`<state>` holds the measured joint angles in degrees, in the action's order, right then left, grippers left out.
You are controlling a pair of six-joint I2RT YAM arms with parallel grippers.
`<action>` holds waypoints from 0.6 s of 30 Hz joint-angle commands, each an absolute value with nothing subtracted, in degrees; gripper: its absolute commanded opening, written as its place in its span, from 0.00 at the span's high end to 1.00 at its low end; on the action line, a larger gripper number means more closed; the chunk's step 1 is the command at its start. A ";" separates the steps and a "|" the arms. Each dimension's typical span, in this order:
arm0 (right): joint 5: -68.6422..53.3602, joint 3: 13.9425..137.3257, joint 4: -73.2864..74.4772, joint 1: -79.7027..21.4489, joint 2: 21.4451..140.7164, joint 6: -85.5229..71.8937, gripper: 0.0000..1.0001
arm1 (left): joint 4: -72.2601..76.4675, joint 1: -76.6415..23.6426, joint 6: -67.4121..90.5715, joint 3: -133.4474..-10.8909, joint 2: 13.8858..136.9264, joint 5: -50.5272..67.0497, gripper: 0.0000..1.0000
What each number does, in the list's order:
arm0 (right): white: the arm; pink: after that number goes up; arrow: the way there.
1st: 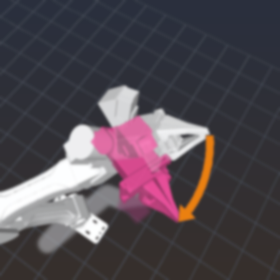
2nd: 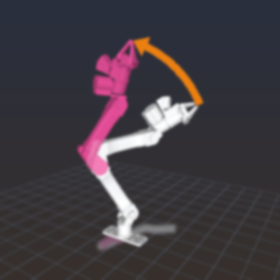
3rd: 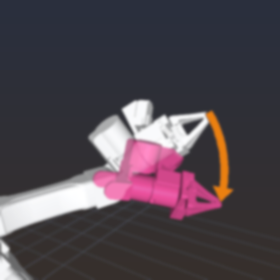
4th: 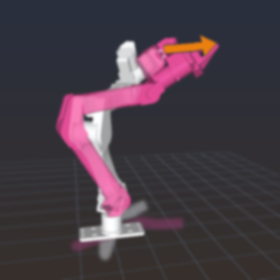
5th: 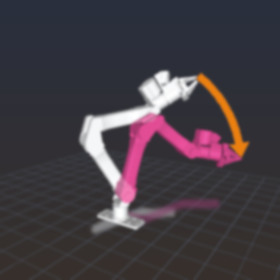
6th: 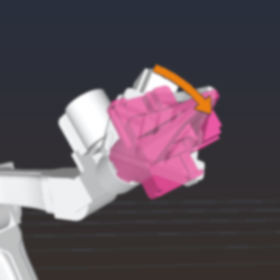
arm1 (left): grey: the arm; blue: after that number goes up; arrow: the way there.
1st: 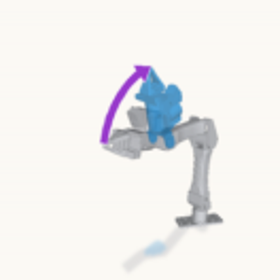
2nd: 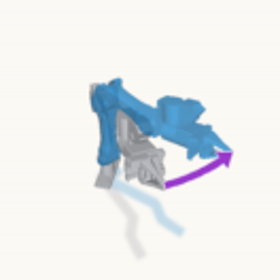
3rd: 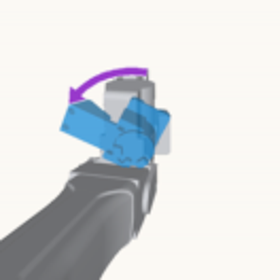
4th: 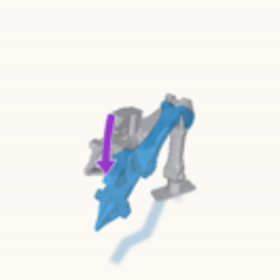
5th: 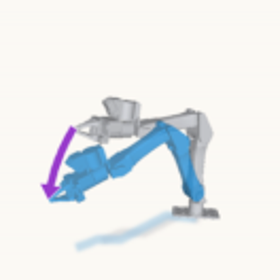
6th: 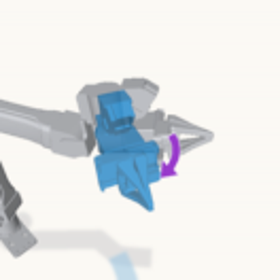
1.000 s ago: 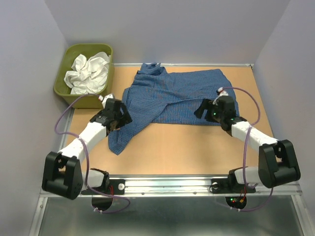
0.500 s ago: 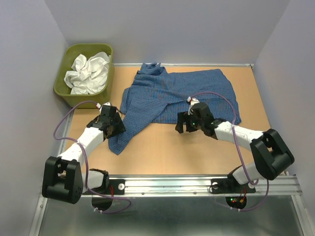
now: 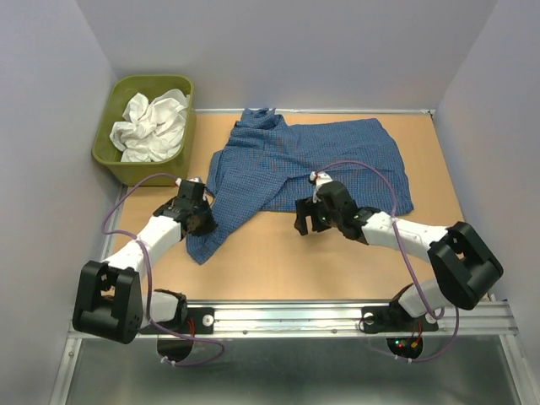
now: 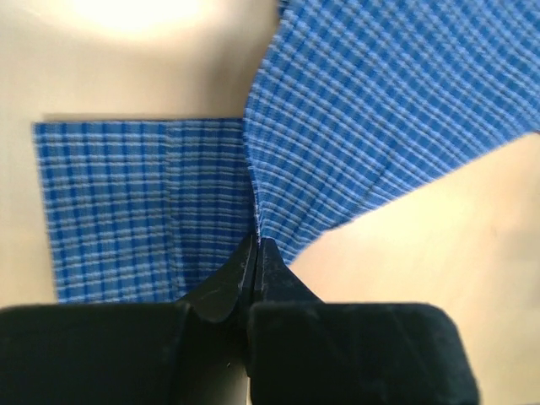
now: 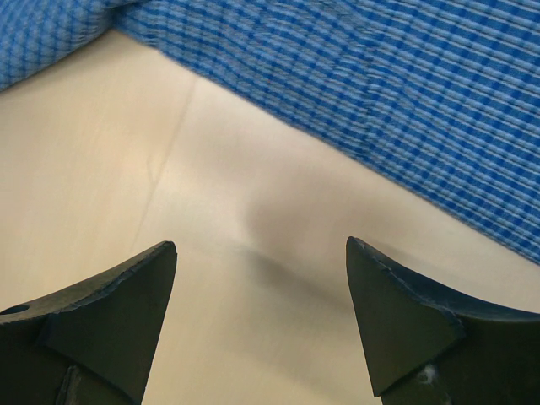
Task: Fold and stack the long sleeve shirts
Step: Fold the shirt
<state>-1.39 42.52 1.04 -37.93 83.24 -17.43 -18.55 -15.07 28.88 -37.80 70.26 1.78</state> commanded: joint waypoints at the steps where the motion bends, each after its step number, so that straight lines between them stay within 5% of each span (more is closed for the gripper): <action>1: 1.39 46.76 -1.57 -41.83 81.21 -16.96 0.14 | -18.89 -17.40 32.25 -43.67 66.98 6.67 0.96; 18: 9.58 47.29 -14.93 -55.37 77.88 -18.37 0.11 | -9.49 -27.59 52.64 -58.61 72.41 15.47 0.91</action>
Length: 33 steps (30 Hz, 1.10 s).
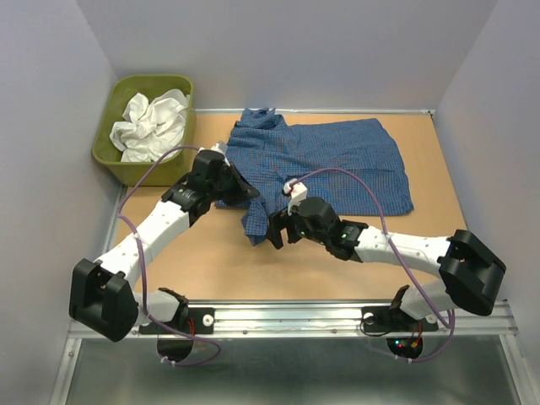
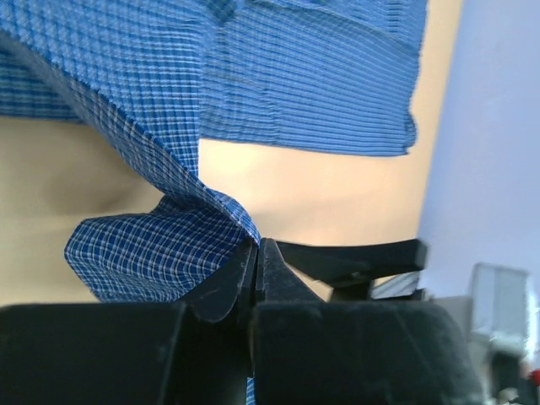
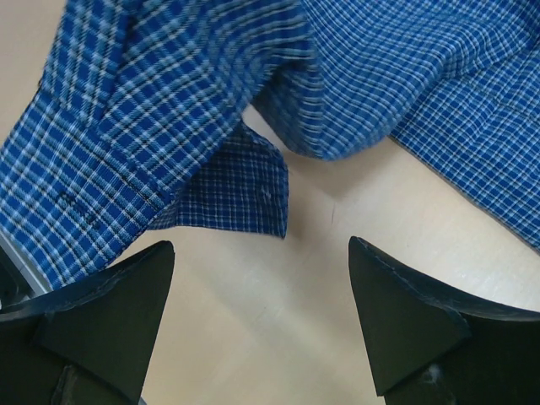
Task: Fold and stack the long sleeve shirts
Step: Fold the shirt
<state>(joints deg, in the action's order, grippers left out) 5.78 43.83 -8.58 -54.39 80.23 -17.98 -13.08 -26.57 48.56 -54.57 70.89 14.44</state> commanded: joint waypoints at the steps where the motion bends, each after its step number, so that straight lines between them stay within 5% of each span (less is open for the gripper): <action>1: 10.28 47.29 -15.20 -55.55 77.44 -18.37 0.10 | -9.41 -27.77 52.82 -59.06 73.20 14.95 0.90; 13: 13.28 47.80 -8.09 -56.34 68.73 -16.70 0.07 | -7.91 -29.00 56.86 -61.79 76.11 9.50 0.89; 33: 21.00 62.40 -0.97 -58.09 83.58 -21.79 0.07 | -6.77 -32.52 61.87 -67.50 80.86 7.03 0.85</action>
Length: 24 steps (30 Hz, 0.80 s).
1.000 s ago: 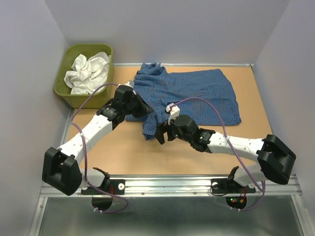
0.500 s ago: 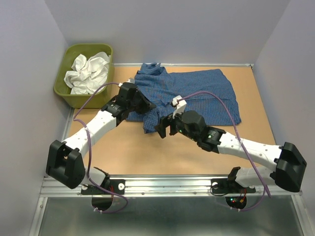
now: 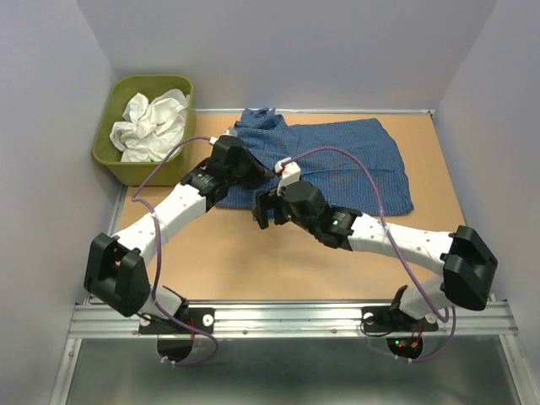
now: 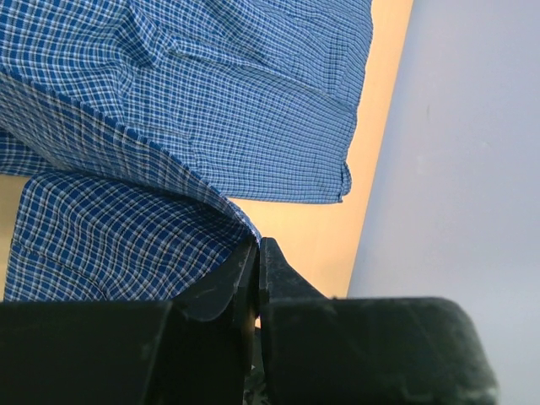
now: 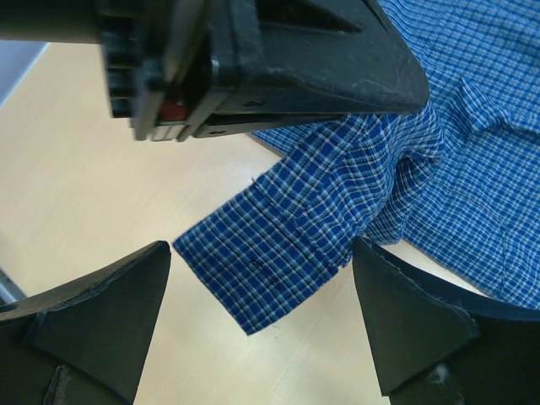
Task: Fold and stack the long sleeve shirts
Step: Fold the shirt
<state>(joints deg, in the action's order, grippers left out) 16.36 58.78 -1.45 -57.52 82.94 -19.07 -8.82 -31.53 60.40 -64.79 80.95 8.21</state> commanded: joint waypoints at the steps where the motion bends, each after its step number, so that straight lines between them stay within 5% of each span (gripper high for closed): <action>1: 21.18 62.49 -0.97 -58.10 83.67 -22.84 0.07 | -6.68 -32.87 62.40 -67.33 80.86 6.60 0.85; 24: 28.82 59.51 -4.31 -58.10 80.16 -30.50 0.07 | -3.43 -35.68 72.07 -65.04 79.63 0.44 0.85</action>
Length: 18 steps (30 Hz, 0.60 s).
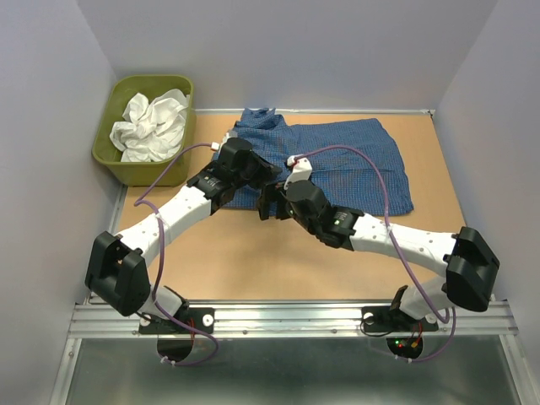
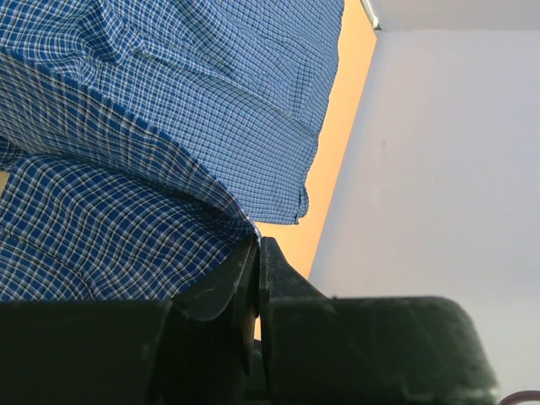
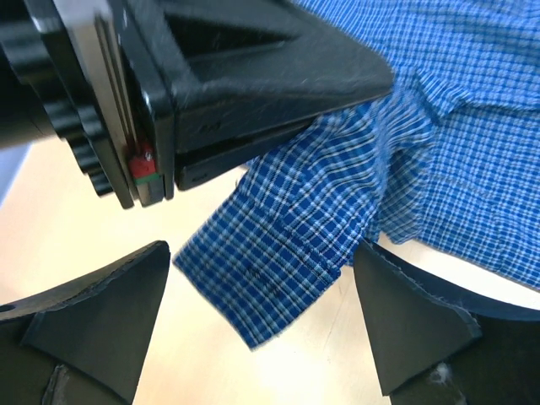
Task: Fold and stack the long sleeve shirts
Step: Fold the shirt
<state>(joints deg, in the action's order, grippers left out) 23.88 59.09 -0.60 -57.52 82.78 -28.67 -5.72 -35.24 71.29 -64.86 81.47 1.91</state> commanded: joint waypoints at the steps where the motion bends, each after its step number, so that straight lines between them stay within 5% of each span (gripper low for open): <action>1: 29.35 59.15 -4.48 -58.10 80.07 -30.85 0.08 | -3.43 -35.68 71.98 -65.13 79.45 0.44 0.85; 11: 32.78 55.46 -5.45 -58.01 79.54 -32.78 0.48 | -3.08 -35.77 71.54 -65.21 78.31 0.35 0.85; 14: 33.13 54.41 -5.71 -57.92 78.84 -32.78 0.76 | -2.99 -35.77 71.28 -64.95 78.13 0.44 0.85; 18: 33.49 53.79 -5.80 -57.48 77.70 -31.56 0.99 | -2.99 -35.68 69.97 -64.69 78.13 0.35 0.79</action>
<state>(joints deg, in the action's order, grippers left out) 30.89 54.63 -2.20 -57.49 80.93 -31.99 -5.37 -35.31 71.42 -64.86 81.03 1.37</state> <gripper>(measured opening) 0.115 0.171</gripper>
